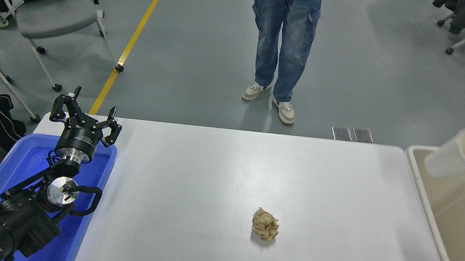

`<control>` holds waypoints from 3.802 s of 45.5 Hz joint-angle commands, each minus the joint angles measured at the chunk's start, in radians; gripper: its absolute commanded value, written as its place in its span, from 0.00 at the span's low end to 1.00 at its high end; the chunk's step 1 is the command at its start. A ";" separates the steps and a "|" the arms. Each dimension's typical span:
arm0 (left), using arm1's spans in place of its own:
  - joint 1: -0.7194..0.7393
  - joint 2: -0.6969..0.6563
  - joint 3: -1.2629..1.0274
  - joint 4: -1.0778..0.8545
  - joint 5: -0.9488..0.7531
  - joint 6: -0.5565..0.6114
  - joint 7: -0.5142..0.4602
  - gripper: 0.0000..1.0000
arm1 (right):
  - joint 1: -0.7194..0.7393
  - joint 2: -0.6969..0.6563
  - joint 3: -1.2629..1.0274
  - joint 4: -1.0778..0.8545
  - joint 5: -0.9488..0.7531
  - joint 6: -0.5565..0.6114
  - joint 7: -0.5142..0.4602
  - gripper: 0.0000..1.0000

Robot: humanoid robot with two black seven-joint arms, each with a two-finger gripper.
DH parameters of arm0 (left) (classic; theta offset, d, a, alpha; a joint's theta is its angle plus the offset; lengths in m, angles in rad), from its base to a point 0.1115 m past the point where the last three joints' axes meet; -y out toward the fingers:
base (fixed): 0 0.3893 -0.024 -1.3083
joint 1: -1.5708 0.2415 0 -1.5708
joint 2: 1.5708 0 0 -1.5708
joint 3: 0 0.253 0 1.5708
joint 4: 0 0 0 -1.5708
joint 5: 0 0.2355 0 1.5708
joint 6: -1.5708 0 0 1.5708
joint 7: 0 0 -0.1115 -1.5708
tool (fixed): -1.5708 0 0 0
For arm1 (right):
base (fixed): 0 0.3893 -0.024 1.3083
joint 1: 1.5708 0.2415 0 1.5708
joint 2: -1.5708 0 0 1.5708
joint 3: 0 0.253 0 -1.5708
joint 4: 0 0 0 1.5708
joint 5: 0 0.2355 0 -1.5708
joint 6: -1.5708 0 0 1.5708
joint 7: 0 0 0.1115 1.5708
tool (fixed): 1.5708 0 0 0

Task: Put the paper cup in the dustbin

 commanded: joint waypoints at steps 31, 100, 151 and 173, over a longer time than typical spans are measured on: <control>0.000 0.000 0.000 0.000 0.000 0.000 0.000 1.00 | -0.790 0.791 0.312 -1.225 0.620 -0.278 -0.043 0.00; 0.000 0.000 0.000 0.000 0.000 0.000 0.000 1.00 | -0.779 0.826 0.375 -1.238 0.732 -0.382 -0.044 0.99; 0.000 0.000 0.000 0.000 0.000 0.000 0.000 1.00 | -0.926 0.745 1.611 -0.308 0.662 -0.170 0.213 0.99; 0.000 0.000 0.000 0.000 0.000 0.000 0.000 1.00 | -0.982 0.964 1.700 -0.328 0.522 -0.107 0.289 0.99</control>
